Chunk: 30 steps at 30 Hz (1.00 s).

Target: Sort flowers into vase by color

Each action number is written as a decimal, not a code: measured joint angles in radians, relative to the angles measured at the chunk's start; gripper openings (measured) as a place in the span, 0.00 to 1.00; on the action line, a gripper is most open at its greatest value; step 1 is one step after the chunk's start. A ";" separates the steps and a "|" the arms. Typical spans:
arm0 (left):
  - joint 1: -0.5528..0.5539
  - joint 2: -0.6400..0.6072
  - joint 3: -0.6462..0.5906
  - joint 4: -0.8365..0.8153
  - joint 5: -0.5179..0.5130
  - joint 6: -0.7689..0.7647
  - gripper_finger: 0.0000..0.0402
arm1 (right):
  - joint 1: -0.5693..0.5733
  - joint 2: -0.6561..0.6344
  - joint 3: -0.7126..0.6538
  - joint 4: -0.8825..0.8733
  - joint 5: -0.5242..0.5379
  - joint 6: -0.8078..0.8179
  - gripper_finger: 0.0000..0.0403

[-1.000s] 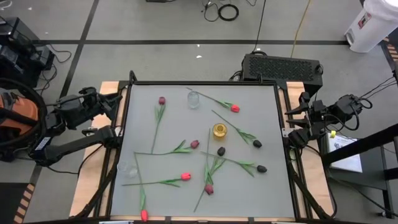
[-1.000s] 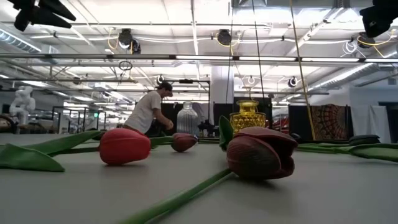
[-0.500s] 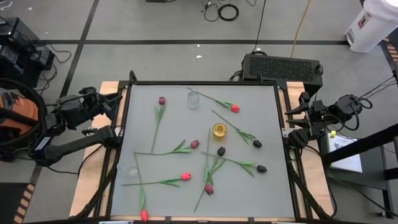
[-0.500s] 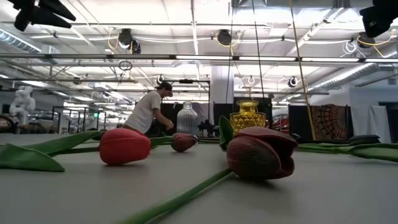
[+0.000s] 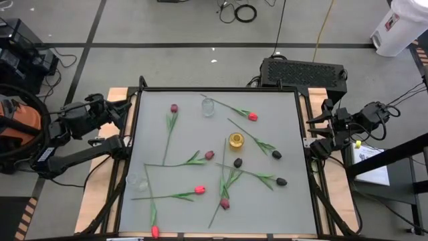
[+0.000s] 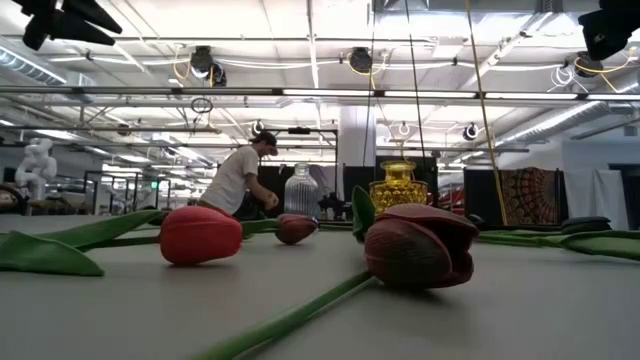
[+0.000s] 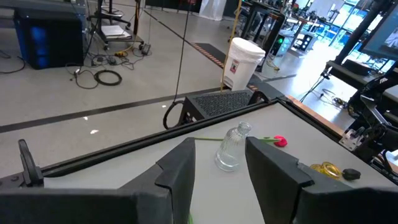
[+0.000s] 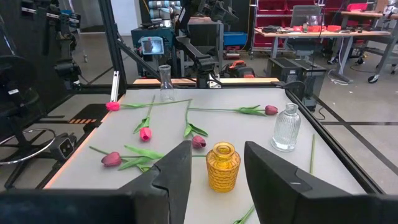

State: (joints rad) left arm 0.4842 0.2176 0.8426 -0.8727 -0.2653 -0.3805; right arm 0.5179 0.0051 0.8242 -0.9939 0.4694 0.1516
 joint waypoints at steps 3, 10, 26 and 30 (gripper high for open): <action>0.000 0.000 0.000 0.000 0.000 0.000 0.37 | 0.000 0.000 0.000 0.000 0.000 0.000 0.35; 0.000 0.000 0.000 0.000 0.000 0.000 0.37 | 0.000 0.000 0.000 0.000 0.000 0.000 0.35; 0.000 0.000 0.000 0.000 0.000 0.000 0.37 | 0.000 0.000 0.000 0.050 -0.081 0.317 0.35; 0.000 0.000 0.000 0.000 0.000 0.000 0.37 | 0.000 0.000 0.000 0.057 -0.080 0.435 0.35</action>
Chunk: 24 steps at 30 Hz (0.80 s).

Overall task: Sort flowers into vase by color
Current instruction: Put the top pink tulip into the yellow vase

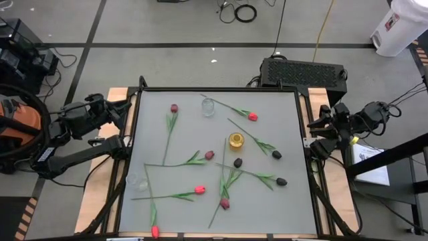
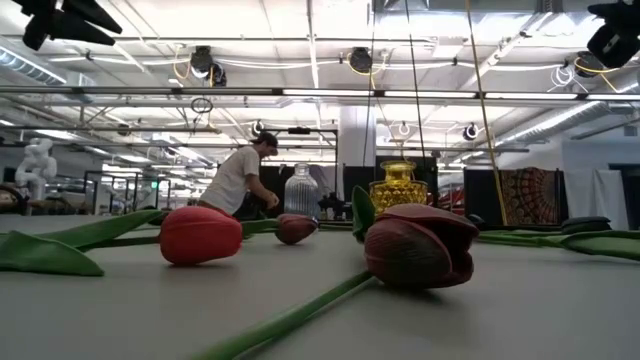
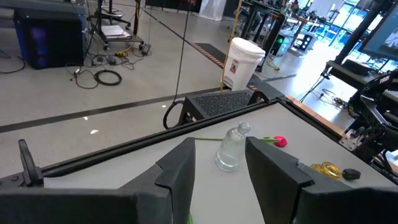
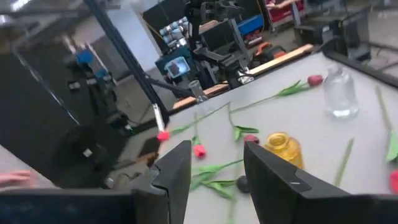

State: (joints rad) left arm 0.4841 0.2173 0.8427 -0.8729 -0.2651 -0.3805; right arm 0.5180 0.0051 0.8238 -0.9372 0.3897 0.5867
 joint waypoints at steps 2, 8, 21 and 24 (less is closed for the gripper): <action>0.000 0.000 0.000 0.000 0.000 0.000 0.37 | 0.000 0.000 0.000 0.018 0.001 0.055 0.35; 0.000 0.000 0.000 0.000 0.000 0.000 0.37 | 0.000 0.000 0.000 0.087 0.010 0.285 0.35; 0.000 0.000 0.000 0.000 0.000 0.000 0.37 | 0.000 0.056 0.000 0.218 0.104 0.332 0.35; 0.000 0.000 0.000 0.000 0.000 0.000 0.37 | 0.000 0.116 0.000 0.238 0.123 0.322 0.35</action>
State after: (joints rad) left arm 0.4840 0.2175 0.8429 -0.8726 -0.2653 -0.3805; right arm 0.5181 0.1211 0.8242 -0.6991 0.5123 0.9085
